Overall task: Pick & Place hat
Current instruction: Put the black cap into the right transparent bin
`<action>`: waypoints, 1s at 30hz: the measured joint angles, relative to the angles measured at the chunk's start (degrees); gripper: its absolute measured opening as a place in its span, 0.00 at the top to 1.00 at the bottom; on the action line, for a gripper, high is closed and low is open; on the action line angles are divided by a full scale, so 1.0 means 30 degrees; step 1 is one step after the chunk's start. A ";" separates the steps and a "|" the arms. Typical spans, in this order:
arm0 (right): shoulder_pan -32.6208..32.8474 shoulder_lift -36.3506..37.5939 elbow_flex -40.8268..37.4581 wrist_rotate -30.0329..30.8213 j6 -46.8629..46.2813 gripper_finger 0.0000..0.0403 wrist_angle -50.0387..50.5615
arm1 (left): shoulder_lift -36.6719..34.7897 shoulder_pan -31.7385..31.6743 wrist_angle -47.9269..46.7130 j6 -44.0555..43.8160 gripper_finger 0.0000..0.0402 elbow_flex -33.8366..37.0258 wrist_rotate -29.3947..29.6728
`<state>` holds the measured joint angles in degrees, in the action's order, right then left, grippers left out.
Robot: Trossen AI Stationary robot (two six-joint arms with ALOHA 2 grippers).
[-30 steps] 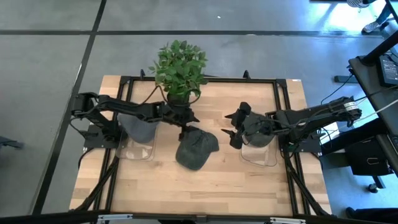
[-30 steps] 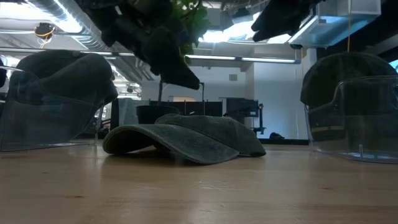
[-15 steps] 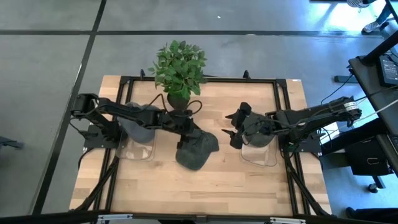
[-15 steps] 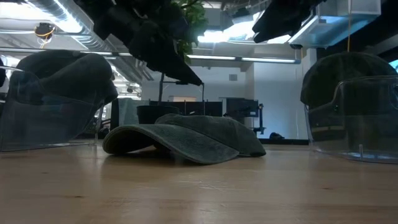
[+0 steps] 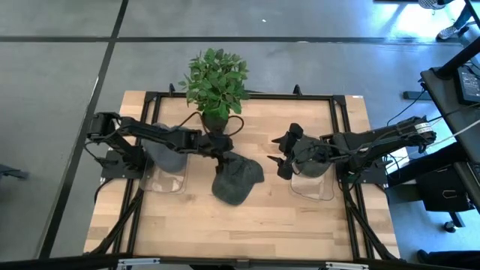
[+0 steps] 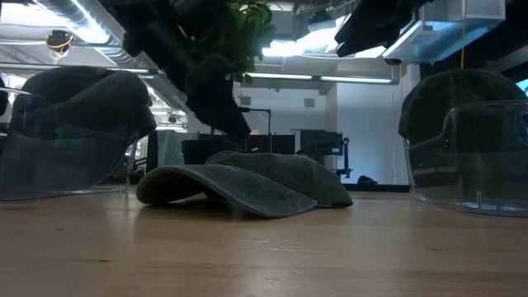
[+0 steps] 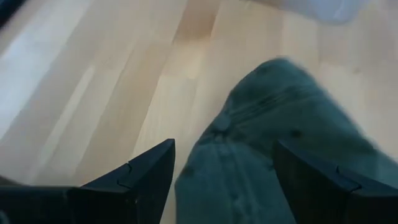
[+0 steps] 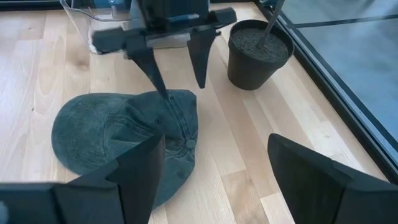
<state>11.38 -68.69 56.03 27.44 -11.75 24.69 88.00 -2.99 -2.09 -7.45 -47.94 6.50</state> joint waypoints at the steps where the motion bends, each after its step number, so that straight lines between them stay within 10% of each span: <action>1: 0.0000 0.0000 0.0000 0.0000 0.0000 0.29 0.0000 | 0.0167 -0.0093 -0.0136 -0.0069 0.35 0.0000 -0.0035; 20: 0.0000 0.0000 -0.0007 -0.0004 -0.0067 0.29 -0.0007 | 0.5129 -0.0327 0.1095 0.0255 0.37 -0.0087 -0.1141; 30: 0.0000 0.0000 -0.0022 -0.0007 -0.0023 0.29 0.0000 | 0.5418 -0.0291 0.1388 0.0251 0.58 -0.0051 -0.0979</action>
<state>11.38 -68.69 55.96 27.42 -11.82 24.69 104.26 -3.86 2.07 -6.70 -48.10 3.56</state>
